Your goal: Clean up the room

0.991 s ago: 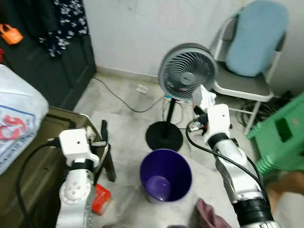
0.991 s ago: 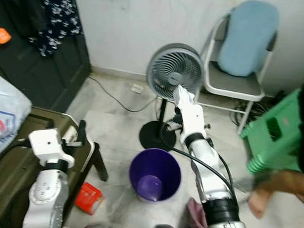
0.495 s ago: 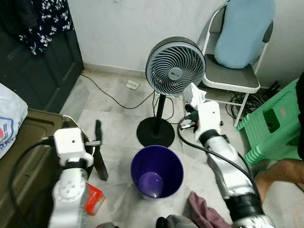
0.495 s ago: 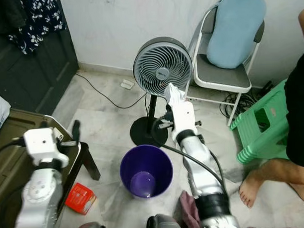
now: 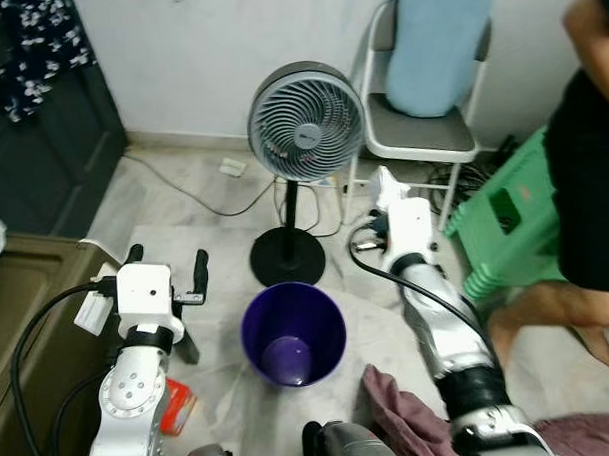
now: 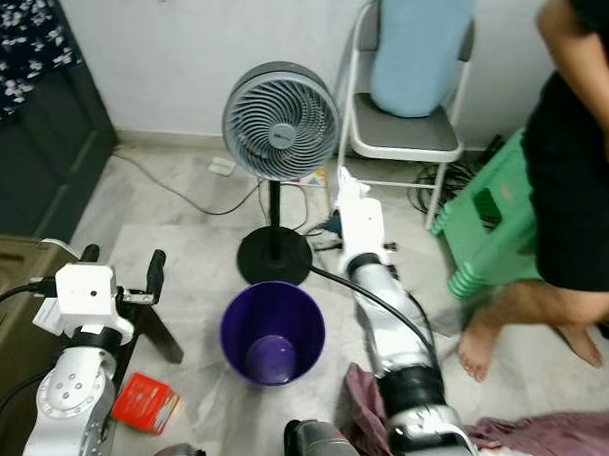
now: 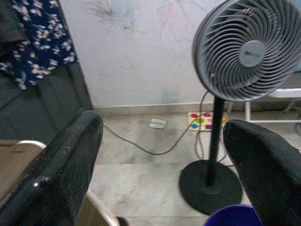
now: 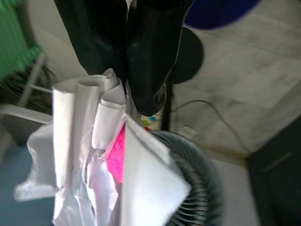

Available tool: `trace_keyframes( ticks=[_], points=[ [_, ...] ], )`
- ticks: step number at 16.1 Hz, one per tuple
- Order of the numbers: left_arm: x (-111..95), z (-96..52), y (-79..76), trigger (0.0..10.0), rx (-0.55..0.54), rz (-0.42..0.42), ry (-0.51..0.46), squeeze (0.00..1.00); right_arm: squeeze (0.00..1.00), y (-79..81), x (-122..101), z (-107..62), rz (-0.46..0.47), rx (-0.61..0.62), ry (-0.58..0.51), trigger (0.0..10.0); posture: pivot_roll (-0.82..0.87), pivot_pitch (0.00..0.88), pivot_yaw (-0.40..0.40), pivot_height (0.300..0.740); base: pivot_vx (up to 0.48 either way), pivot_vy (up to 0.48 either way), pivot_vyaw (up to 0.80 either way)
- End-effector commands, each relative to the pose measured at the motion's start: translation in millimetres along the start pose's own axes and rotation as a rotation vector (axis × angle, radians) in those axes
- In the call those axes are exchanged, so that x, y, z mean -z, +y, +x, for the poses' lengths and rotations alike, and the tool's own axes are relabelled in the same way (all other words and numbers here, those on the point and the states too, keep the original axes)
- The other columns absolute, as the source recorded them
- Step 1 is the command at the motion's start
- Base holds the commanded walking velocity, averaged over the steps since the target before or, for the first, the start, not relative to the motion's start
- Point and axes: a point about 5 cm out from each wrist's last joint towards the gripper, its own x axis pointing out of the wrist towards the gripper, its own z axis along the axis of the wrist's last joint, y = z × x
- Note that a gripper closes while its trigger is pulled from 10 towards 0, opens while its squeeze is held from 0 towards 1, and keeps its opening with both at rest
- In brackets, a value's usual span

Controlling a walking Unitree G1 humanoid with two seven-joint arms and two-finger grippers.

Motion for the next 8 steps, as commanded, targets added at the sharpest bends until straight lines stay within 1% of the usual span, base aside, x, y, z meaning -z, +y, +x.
trace_keyframes(
  ticks=[1,4,6,7,8],
  points=[
    [-4,-3.2,-0.4,10.0,0.024,0.027,-0.01,0.0,0.0,0.1,-3,4.0,-0.004,0.003,-0.007,10.0,0.05,0.119,-0.053,0.74,0.0,0.0,0.0],
    [-4,-8.2,-0.1,10.0,0.029,0.039,-0.002,0.0,0.0,-0.4,-4,6.8,-0.002,0.011,-0.012,10.0,0.06,0.127,-0.046,0.74,0.0,0.0,0.0],
    [-6,-10.1,-2.5,10.0,0.04,0.038,-0.001,0.0,0.0,3.5,-3,8.9,0.001,0.008,-0.008,10.0,0.06,0.132,-0.038,0.74,0.0,0.0,0.0],
    [-9,-11.0,-6.5,10.0,0.067,0.04,-0.013,0.0,0.0,9.0,-1,12.2,-0.03,0.0,0.016,10.0,0.06,0.135,-0.037,0.74,0.0,0.0,0.0],
    [-11,-11.9,-7.8,10.0,0.082,0.043,-0.018,0.0,0.0,10.5,3,13.4,-0.055,0.006,0.043,10.0,0.06,0.144,-0.034,0.74,0.0,0.0,0.0]
  ],
)
